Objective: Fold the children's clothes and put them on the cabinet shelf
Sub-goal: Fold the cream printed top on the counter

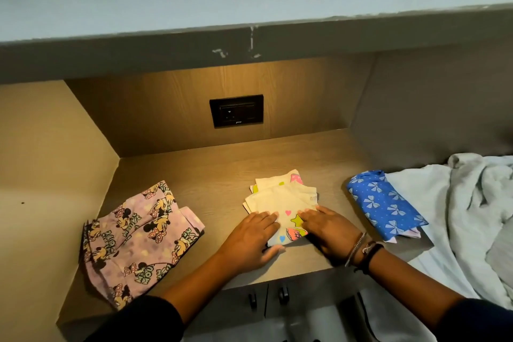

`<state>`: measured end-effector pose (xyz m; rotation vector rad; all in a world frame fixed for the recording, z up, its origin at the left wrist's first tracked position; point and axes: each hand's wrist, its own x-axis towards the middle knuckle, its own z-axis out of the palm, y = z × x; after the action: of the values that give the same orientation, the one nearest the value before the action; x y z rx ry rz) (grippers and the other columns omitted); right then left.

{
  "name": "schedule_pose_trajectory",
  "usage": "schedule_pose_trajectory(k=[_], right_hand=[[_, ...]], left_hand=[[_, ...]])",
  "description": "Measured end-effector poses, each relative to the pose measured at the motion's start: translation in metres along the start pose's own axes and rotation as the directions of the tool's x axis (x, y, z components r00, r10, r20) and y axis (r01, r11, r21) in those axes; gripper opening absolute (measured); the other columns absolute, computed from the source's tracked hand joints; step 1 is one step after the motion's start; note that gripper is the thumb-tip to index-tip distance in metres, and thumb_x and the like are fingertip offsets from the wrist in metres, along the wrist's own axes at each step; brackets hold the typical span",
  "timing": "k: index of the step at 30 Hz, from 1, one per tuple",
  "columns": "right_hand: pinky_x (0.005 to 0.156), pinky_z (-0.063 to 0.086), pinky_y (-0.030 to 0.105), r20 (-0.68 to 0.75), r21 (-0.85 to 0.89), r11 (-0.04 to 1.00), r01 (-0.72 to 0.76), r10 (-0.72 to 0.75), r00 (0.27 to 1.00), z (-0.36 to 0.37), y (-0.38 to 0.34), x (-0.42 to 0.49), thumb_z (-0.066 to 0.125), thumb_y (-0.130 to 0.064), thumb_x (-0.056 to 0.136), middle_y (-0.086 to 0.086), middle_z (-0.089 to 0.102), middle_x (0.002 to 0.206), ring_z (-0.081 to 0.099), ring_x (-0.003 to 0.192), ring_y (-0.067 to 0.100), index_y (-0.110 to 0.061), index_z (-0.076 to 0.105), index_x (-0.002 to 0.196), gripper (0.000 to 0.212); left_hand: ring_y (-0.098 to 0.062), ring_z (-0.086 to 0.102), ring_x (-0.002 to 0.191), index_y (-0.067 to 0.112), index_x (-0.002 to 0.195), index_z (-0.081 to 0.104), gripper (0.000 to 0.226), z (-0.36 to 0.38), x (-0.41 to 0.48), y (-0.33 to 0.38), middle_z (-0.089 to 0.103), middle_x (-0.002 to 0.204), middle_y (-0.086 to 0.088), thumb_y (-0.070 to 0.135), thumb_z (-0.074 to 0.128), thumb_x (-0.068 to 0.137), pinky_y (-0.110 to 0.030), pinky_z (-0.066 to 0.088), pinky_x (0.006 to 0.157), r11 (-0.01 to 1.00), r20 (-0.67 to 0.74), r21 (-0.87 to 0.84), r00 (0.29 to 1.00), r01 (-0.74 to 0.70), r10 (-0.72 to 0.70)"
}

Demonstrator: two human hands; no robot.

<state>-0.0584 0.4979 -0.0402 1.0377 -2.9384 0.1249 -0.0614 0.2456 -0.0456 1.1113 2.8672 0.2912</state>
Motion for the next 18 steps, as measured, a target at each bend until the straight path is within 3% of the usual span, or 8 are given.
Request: schedule_pose_trajectory(k=[3, 6, 9, 12, 14, 16, 17, 18], right_hand=[[0.086, 0.05, 0.035, 0.064, 0.18, 0.978, -0.103, 0.093, 0.994, -0.02, -0.007, 0.005, 0.05, -0.033, 0.088, 0.004, 0.07, 0.098, 0.061, 0.09, 0.021, -0.02, 0.064, 0.098, 0.021], [0.066, 0.047, 0.034, 0.147, 0.48, 0.832, -0.277, 0.235, 0.961, -0.033, -0.01, 0.012, 0.05, -0.031, 0.093, 0.004, 0.065, 0.08, 0.056, 0.07, 0.017, -0.016, 0.06, 0.084, 0.02], [0.062, 0.047, 0.026, 0.213, 0.726, 0.558, -0.402, 0.373, 0.903, -0.037, -0.013, 0.019, 0.058, -0.027, 0.093, -0.001, 0.062, 0.074, 0.055, 0.065, 0.012, -0.019, 0.06, 0.079, 0.017], [0.062, 0.05, 0.031, 0.266, 0.785, 0.393, -0.479, 0.485, 0.833, -0.031, -0.013, 0.027, 0.062, -0.032, 0.091, 0.002, 0.068, 0.074, 0.062, 0.066, 0.016, -0.017, 0.059, 0.078, 0.02], [0.066, 0.054, 0.037, 0.291, 0.847, 0.237, -0.476, 0.543, 0.787, -0.029, -0.014, 0.034, 0.064, -0.036, 0.088, 0.007, 0.071, 0.078, 0.067, 0.068, 0.02, -0.012, 0.06, 0.081, 0.025], [0.068, 0.059, 0.039, 0.366, 0.905, -0.019, -0.425, 0.545, 0.755, -0.03, -0.016, 0.039, 0.067, -0.033, 0.087, 0.015, 0.074, 0.089, 0.072, 0.075, 0.026, -0.007, 0.06, 0.095, 0.027], [0.068, 0.06, 0.039, 0.403, 0.903, -0.099, -0.417, 0.53, 0.746, -0.031, -0.018, 0.04, 0.069, -0.028, 0.085, 0.016, 0.074, 0.094, 0.073, 0.078, 0.027, -0.007, 0.059, 0.101, 0.028], [0.069, 0.06, 0.039, 0.423, 0.894, -0.111, -0.434, 0.528, 0.737, -0.03, -0.02, 0.041, 0.072, -0.024, 0.083, 0.016, 0.074, 0.095, 0.074, 0.08, 0.028, -0.008, 0.058, 0.105, 0.031]], left_hand=[[-0.019, 0.042, 0.132, 0.019, 0.131, 0.054, 0.073, -0.005, -0.006, -0.002, 0.051, 0.142, -0.002, 0.073, 0.041, 0.084, -0.037, 0.021, 0.118, 0.993, -0.07, 0.018, 0.991, -0.115, 0.116], [-0.012, 0.053, 0.111, 0.02, 0.117, 0.059, 0.053, -0.015, -0.01, -0.005, 0.062, 0.122, -0.002, 0.059, 0.062, 0.081, -0.033, 0.04, 0.102, 0.949, -0.038, -0.313, 0.999, -0.047, 0.037], [-0.009, 0.064, 0.081, 0.016, 0.095, 0.062, 0.021, -0.028, -0.005, -0.011, 0.071, 0.096, -0.005, 0.024, 0.075, 0.08, -0.037, 0.054, 0.071, 0.653, 0.074, -0.73, 0.972, 0.204, -0.222], [-0.016, 0.073, 0.09, 0.014, 0.107, 0.063, 0.024, -0.04, 0.005, -0.02, 0.075, 0.101, -0.006, 0.018, 0.072, 0.085, -0.029, 0.059, 0.076, 0.341, 0.257, -0.866, 0.91, 0.367, -0.327], [-0.02, 0.074, 0.088, 0.01, 0.114, 0.062, 0.026, -0.041, 0.01, -0.022, 0.075, 0.104, -0.009, 0.017, 0.067, 0.089, -0.029, 0.06, 0.075, 0.223, 0.319, -0.875, 0.859, 0.429, -0.401], [-0.023, 0.074, 0.082, 0.004, 0.116, 0.06, 0.026, -0.039, 0.014, -0.02, 0.074, 0.105, -0.014, 0.014, 0.063, 0.092, -0.029, 0.061, 0.069, 0.142, 0.333, -0.876, 0.791, 0.461, -0.513], [-0.023, 0.073, 0.08, 0.003, 0.115, 0.059, 0.025, -0.036, 0.016, -0.02, 0.073, 0.106, -0.016, 0.013, 0.062, 0.093, -0.029, 0.061, 0.068, 0.128, 0.337, -0.867, 0.755, 0.482, -0.563], [-0.024, 0.073, 0.08, 0.003, 0.113, 0.058, 0.024, -0.033, 0.018, -0.02, 0.072, 0.107, -0.017, 0.012, 0.063, 0.092, -0.03, 0.061, 0.069, 0.127, 0.338, -0.854, 0.724, 0.504, -0.602]])
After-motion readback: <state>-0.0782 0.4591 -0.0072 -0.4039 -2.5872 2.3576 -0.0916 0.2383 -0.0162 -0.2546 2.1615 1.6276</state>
